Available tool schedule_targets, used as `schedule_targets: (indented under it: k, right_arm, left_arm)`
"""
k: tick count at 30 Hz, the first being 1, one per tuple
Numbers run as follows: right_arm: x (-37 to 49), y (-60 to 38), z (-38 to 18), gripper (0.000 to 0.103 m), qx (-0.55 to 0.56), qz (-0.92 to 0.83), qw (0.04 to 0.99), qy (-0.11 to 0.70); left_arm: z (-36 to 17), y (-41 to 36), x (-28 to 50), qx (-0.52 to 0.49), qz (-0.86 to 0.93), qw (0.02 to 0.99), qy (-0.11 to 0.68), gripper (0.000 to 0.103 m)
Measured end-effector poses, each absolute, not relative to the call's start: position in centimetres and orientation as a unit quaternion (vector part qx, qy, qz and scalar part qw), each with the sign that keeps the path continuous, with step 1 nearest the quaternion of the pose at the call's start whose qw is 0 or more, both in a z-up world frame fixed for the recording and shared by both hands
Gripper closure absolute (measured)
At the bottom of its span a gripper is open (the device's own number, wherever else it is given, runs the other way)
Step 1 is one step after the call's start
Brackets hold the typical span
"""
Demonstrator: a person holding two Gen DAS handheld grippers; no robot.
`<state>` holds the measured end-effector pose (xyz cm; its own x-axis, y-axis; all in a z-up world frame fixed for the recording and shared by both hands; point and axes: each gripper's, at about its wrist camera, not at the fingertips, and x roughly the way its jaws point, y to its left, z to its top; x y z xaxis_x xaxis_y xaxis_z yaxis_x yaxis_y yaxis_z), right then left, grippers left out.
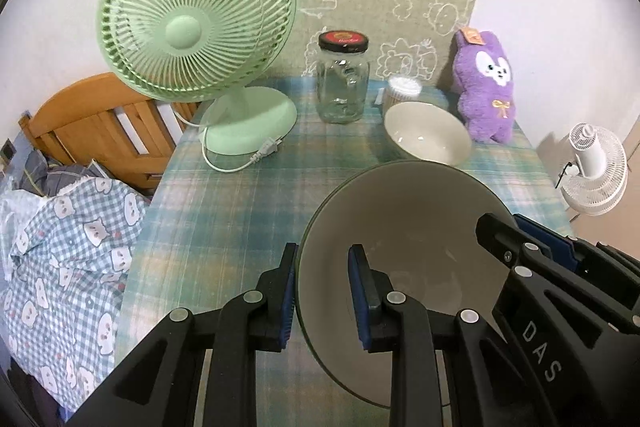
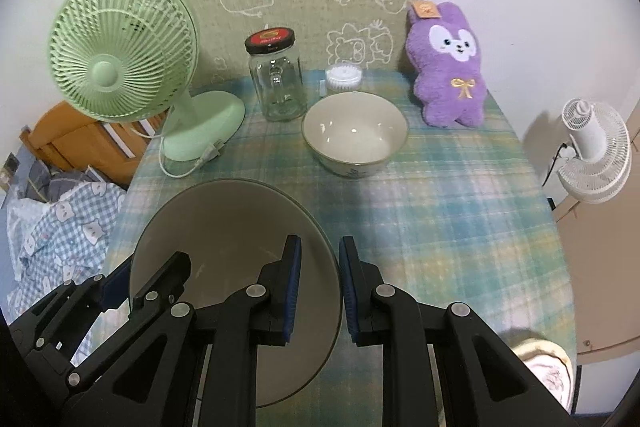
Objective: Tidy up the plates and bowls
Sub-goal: 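Carry the second plain plate with both grippers toward the plate stack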
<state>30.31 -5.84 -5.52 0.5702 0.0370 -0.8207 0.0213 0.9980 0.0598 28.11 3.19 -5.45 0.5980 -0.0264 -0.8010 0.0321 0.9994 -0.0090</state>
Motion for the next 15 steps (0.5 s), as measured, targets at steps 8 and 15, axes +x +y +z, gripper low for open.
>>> schedule_targets:
  k: [8,15]
  right_arm:
    - [26.4,-7.5,-3.3,0.08,0.032,0.012,0.891,0.453]
    - [23.0,-9.2,-2.7,0.08,0.03,0.02,0.892,0.451]
  left_arm:
    - [-3.3,1.8,24.2,-0.001,-0.009,0.899,0.438,0.08]
    - [-3.0,0.5,20.9,-0.009,0.001,0.899,0.438,0.08]
